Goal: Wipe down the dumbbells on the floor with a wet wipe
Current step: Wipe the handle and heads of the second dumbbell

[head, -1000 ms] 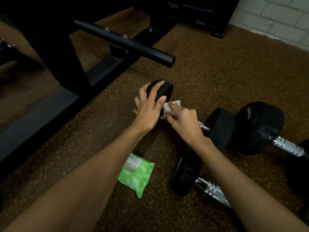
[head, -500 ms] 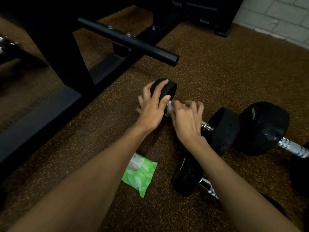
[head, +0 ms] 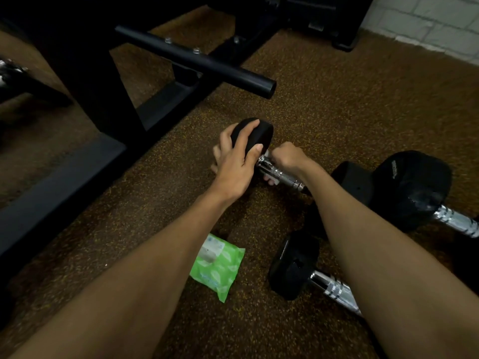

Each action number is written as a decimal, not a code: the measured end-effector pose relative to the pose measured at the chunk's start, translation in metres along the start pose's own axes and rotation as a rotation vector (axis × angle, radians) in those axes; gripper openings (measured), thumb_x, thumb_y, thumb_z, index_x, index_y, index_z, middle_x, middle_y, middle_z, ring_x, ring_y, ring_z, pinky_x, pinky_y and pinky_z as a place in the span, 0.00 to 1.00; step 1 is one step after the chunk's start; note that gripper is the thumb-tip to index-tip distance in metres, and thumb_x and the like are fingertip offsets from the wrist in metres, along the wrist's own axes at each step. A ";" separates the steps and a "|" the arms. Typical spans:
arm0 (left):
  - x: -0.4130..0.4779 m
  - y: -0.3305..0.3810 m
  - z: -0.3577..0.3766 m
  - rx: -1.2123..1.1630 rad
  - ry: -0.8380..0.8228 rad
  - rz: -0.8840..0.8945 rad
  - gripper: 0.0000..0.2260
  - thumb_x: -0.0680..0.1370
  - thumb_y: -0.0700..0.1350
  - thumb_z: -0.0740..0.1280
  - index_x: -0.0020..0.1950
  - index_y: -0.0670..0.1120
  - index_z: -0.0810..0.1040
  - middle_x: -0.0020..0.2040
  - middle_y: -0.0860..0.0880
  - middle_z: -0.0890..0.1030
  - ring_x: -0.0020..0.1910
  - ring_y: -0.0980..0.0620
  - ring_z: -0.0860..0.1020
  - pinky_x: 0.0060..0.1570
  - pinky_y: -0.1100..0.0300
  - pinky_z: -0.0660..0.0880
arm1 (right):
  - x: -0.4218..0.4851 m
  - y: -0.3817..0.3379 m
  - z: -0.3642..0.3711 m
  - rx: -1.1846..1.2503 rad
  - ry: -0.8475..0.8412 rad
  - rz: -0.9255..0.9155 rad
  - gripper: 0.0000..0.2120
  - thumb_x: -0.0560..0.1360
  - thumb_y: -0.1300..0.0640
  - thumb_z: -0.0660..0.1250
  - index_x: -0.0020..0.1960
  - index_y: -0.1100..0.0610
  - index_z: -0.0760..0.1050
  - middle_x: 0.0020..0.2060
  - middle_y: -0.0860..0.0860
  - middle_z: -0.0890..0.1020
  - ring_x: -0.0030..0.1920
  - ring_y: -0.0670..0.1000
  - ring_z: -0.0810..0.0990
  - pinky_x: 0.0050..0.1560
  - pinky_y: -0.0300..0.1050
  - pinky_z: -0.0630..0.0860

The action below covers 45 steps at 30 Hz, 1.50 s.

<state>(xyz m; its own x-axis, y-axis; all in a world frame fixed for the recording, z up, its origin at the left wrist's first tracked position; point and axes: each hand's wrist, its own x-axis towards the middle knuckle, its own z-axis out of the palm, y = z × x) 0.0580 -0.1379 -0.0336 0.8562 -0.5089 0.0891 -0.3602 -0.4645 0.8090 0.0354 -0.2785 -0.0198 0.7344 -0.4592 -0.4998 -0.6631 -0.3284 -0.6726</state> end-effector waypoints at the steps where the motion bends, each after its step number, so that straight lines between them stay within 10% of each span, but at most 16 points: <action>1: 0.000 0.000 0.000 0.000 0.002 0.001 0.20 0.81 0.54 0.56 0.72 0.64 0.58 0.73 0.53 0.53 0.67 0.48 0.56 0.65 0.40 0.57 | 0.001 -0.001 0.001 -0.018 0.005 -0.004 0.16 0.75 0.60 0.56 0.47 0.68 0.79 0.35 0.60 0.83 0.30 0.56 0.83 0.32 0.43 0.79; 5: 0.000 0.000 0.000 0.001 0.012 0.007 0.20 0.81 0.54 0.56 0.72 0.64 0.59 0.73 0.52 0.53 0.67 0.47 0.57 0.64 0.41 0.58 | -0.014 0.003 0.015 -0.446 0.236 -0.159 0.18 0.80 0.52 0.55 0.59 0.61 0.75 0.56 0.63 0.78 0.56 0.65 0.77 0.54 0.52 0.72; 10: 0.000 -0.001 0.001 -0.003 0.013 0.011 0.19 0.81 0.54 0.56 0.72 0.65 0.59 0.73 0.53 0.53 0.64 0.52 0.56 0.64 0.44 0.57 | -0.044 0.029 0.025 -0.725 0.374 -0.621 0.16 0.80 0.60 0.56 0.67 0.60 0.68 0.58 0.58 0.78 0.56 0.62 0.78 0.52 0.52 0.72; 18: 0.001 0.002 0.001 0.006 -0.004 -0.001 0.19 0.81 0.54 0.56 0.72 0.65 0.59 0.73 0.53 0.53 0.68 0.47 0.56 0.65 0.41 0.56 | -0.008 0.002 0.000 -0.286 0.163 -0.170 0.14 0.77 0.53 0.58 0.36 0.57 0.72 0.46 0.60 0.77 0.48 0.60 0.76 0.43 0.46 0.67; 22: 0.001 0.004 0.001 0.017 0.015 -0.012 0.19 0.81 0.53 0.56 0.72 0.64 0.59 0.73 0.52 0.54 0.68 0.45 0.57 0.64 0.41 0.57 | -0.019 0.003 0.017 -0.398 0.290 -0.189 0.16 0.80 0.52 0.56 0.58 0.62 0.74 0.56 0.63 0.78 0.58 0.65 0.75 0.54 0.52 0.71; 26: 0.001 0.003 0.002 0.024 0.021 -0.013 0.19 0.81 0.53 0.56 0.72 0.64 0.59 0.73 0.52 0.54 0.68 0.45 0.57 0.64 0.41 0.58 | -0.024 0.033 0.049 -0.496 0.548 -0.551 0.13 0.79 0.61 0.56 0.60 0.61 0.75 0.50 0.59 0.82 0.52 0.60 0.80 0.60 0.52 0.69; 33: 0.002 0.004 0.002 0.009 0.010 -0.017 0.19 0.81 0.53 0.56 0.72 0.64 0.59 0.74 0.52 0.54 0.69 0.46 0.56 0.66 0.39 0.57 | -0.022 0.054 0.054 -0.691 0.570 -0.660 0.22 0.74 0.68 0.61 0.68 0.66 0.69 0.62 0.64 0.76 0.63 0.63 0.74 0.67 0.57 0.67; 40: 0.004 0.003 0.002 0.023 0.015 -0.018 0.19 0.81 0.54 0.56 0.72 0.65 0.59 0.73 0.52 0.54 0.68 0.46 0.57 0.65 0.39 0.57 | -0.025 0.043 0.044 -0.679 0.527 -0.659 0.18 0.76 0.65 0.60 0.66 0.64 0.71 0.58 0.62 0.79 0.59 0.62 0.77 0.60 0.53 0.71; 45: 0.006 0.004 0.003 0.024 -0.003 -0.025 0.19 0.81 0.54 0.56 0.72 0.65 0.59 0.74 0.52 0.53 0.68 0.46 0.57 0.64 0.41 0.57 | -0.026 0.014 0.032 -0.517 0.491 -0.332 0.18 0.82 0.51 0.53 0.57 0.61 0.75 0.53 0.62 0.81 0.54 0.64 0.79 0.50 0.51 0.73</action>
<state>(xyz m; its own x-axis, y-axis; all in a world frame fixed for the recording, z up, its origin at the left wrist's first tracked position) 0.0603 -0.1445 -0.0315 0.8639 -0.4991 0.0676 -0.3479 -0.4944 0.7965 0.0115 -0.2446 -0.0335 0.8376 -0.5427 0.0620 -0.4921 -0.7991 -0.3454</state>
